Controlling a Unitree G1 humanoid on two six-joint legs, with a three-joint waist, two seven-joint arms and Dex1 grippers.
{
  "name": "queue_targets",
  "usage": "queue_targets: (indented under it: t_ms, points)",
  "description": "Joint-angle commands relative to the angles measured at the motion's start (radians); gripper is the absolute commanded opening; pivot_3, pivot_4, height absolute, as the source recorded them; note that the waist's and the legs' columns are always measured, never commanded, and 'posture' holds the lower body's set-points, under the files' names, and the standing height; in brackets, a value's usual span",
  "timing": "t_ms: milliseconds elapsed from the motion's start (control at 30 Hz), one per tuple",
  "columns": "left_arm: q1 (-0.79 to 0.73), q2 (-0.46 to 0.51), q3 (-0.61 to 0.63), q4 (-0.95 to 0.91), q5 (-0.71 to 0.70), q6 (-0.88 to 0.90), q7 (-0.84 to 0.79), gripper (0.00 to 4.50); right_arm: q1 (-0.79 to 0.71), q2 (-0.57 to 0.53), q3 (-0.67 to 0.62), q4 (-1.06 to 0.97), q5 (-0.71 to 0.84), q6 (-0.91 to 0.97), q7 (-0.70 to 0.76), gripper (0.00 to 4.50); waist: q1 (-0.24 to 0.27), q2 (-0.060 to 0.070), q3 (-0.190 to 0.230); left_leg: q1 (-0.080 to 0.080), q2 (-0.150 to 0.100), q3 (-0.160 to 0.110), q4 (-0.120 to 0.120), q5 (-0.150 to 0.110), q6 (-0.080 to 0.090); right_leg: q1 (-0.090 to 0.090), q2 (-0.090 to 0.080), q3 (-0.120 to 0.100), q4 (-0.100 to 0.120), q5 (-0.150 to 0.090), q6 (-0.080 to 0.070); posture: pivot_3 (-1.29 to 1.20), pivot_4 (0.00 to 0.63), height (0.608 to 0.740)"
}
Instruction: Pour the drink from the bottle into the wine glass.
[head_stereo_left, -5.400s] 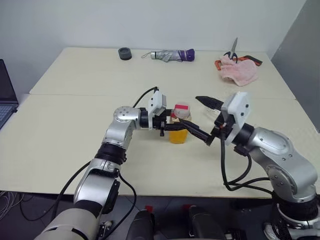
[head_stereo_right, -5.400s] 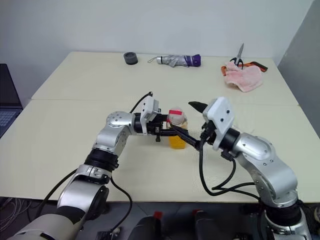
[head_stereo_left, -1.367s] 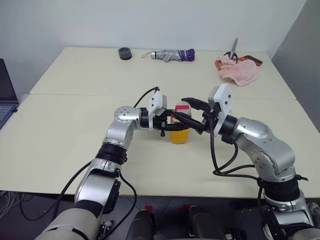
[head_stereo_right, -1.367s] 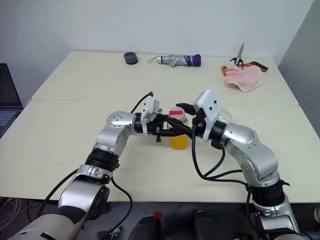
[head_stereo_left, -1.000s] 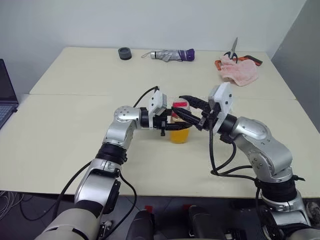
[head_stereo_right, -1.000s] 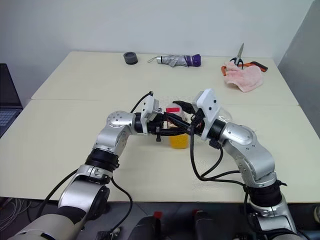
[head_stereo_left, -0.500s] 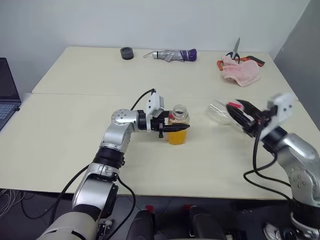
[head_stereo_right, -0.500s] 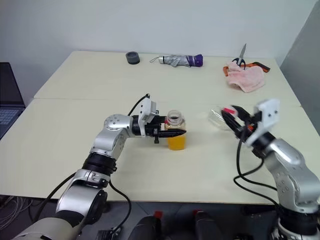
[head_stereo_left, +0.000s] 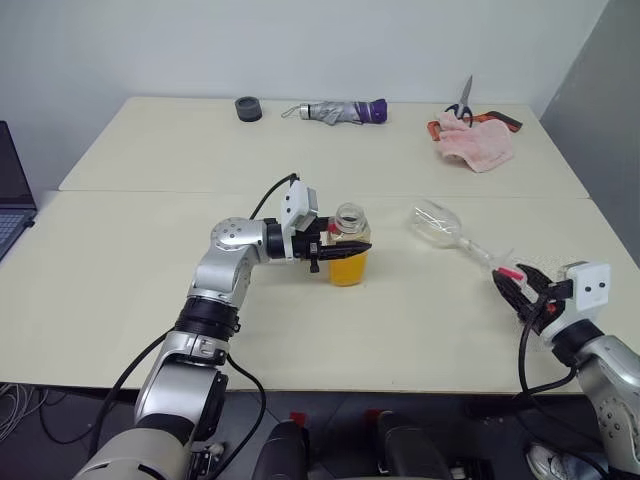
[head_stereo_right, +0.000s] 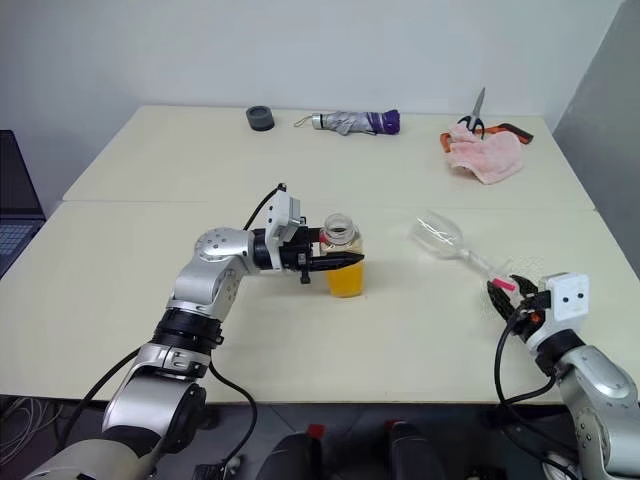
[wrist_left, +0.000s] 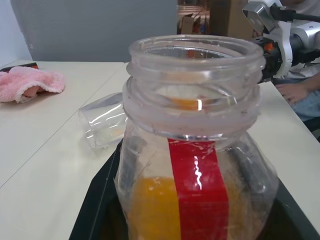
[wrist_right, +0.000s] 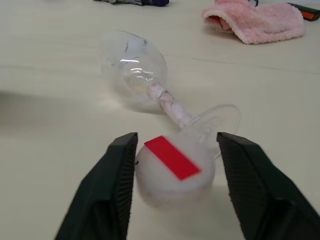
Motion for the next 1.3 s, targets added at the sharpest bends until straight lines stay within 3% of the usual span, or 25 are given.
queue_targets:
  t_ms: [33,100,267,400,567,733,967,1300]
  points:
    - [-0.010,0.013,0.031,-0.036,-0.026,-0.012,0.013,1.77,-0.002,-0.030,-0.026,-0.020,0.010,-0.014,0.023,4.06,0.000,0.000,0.000,0.000,0.000,0.000,0.000,0.000,0.000,0.000,0.000,0.000,0.000,0.000,0.000,0.00,0.150,0.740]
    - [-0.009,0.019,0.041,-0.035,-0.027,-0.011,0.027,1.77,-0.009,-0.046,-0.039,-0.034,0.033,-0.001,0.036,4.50,0.000,0.000,0.000,0.000,0.000,0.000,0.000,0.000,0.000,0.000,0.000,0.000,0.000,0.000,0.000,0.00,0.150,0.740]
    - [0.004,0.056,0.105,-0.057,-0.041,0.017,0.110,1.77,-0.030,-0.113,-0.029,-0.175,0.193,0.114,0.096,4.50,-0.002,0.000,0.000,0.000,0.001,0.000,0.000,0.000,0.000,0.000,0.000,0.000,0.000,0.000,0.000,0.00,0.150,0.740]
    - [0.021,0.101,0.182,-0.046,-0.024,0.019,0.241,1.77,-0.166,-0.159,0.105,-0.266,0.279,0.209,0.122,4.50,-0.008,0.000,0.000,0.001,0.001,0.000,0.000,0.000,0.000,0.000,0.001,0.000,0.000,0.000,0.000,0.00,0.150,0.740]
    - [0.036,0.153,0.270,0.040,0.054,-0.035,0.496,1.77,-0.472,-0.103,0.386,-0.186,0.222,0.255,0.154,4.50,-0.014,0.000,0.000,0.001,0.002,-0.002,0.000,0.000,0.000,0.000,0.002,-0.001,0.000,0.000,0.000,0.00,0.150,0.740]
    - [0.051,0.190,0.322,0.103,0.095,-0.073,0.663,1.77,-0.660,0.000,0.575,-0.018,0.113,0.215,0.193,4.50,-0.005,-0.001,0.000,-0.002,0.002,-0.003,0.001,0.000,0.000,-0.001,-0.002,-0.004,-0.001,0.000,-0.001,0.00,0.150,0.740]
    - [0.037,0.215,0.372,0.187,0.087,-0.081,0.784,1.76,-0.779,0.150,0.697,0.177,-0.039,0.139,0.180,4.50,0.005,-0.001,0.000,-0.003,0.002,-0.003,0.001,0.000,0.000,-0.002,-0.006,-0.004,0.000,0.001,0.000,0.00,0.150,0.740]
    - [0.026,0.205,0.401,0.293,0.061,-0.117,0.826,1.76,-0.806,0.221,0.708,0.220,-0.117,0.106,0.203,4.50,0.003,-0.001,0.000,-0.002,0.002,-0.004,0.001,0.000,0.000,-0.002,-0.005,-0.006,0.001,0.001,-0.001,0.00,0.150,0.740]
